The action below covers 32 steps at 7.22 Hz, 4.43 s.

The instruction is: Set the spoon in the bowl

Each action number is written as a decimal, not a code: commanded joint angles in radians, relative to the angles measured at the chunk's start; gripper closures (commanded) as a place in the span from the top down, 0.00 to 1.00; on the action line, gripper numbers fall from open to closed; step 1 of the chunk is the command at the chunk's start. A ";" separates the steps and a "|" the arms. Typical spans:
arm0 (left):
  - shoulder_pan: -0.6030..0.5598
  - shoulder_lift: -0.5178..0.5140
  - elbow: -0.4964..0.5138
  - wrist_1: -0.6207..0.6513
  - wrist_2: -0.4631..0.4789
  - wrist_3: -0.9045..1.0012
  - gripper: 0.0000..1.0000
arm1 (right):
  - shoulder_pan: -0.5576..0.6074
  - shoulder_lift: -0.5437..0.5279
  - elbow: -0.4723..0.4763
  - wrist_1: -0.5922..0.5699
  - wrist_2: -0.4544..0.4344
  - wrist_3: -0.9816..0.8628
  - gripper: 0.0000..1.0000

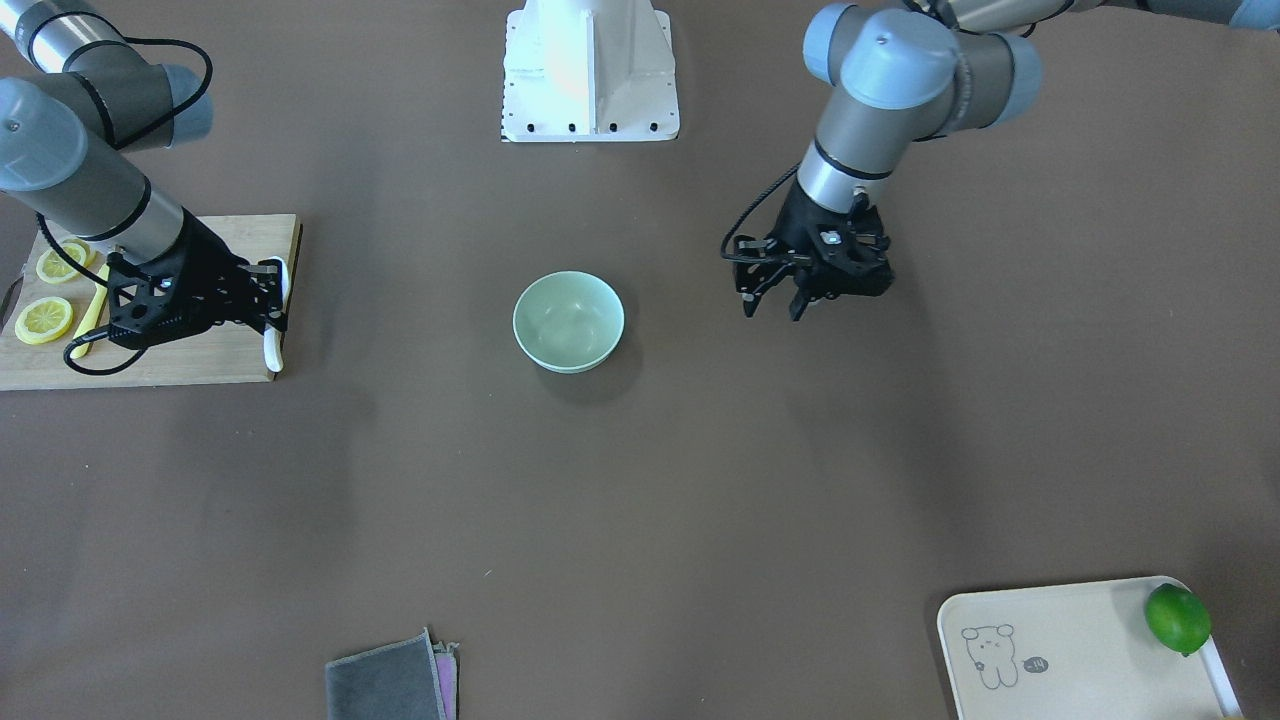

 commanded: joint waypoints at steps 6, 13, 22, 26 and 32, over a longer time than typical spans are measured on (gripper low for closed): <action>-0.272 0.194 -0.035 -0.004 -0.202 0.394 0.61 | -0.267 0.482 -0.219 -0.115 -0.482 0.571 0.27; -0.349 0.246 -0.031 0.000 -0.253 0.479 0.61 | -0.108 0.286 0.014 -0.129 -0.274 0.394 1.00; -0.817 0.455 0.099 0.171 -0.370 1.250 0.98 | 0.705 -0.190 -0.261 -0.134 0.248 -0.996 1.00; -0.811 0.457 0.133 0.189 -0.376 1.155 0.98 | 0.705 -0.181 -0.283 -0.205 0.194 -1.056 1.00; -0.806 0.458 0.139 0.246 -0.403 1.113 0.98 | 0.711 -0.117 -0.272 -0.393 0.196 -1.111 1.00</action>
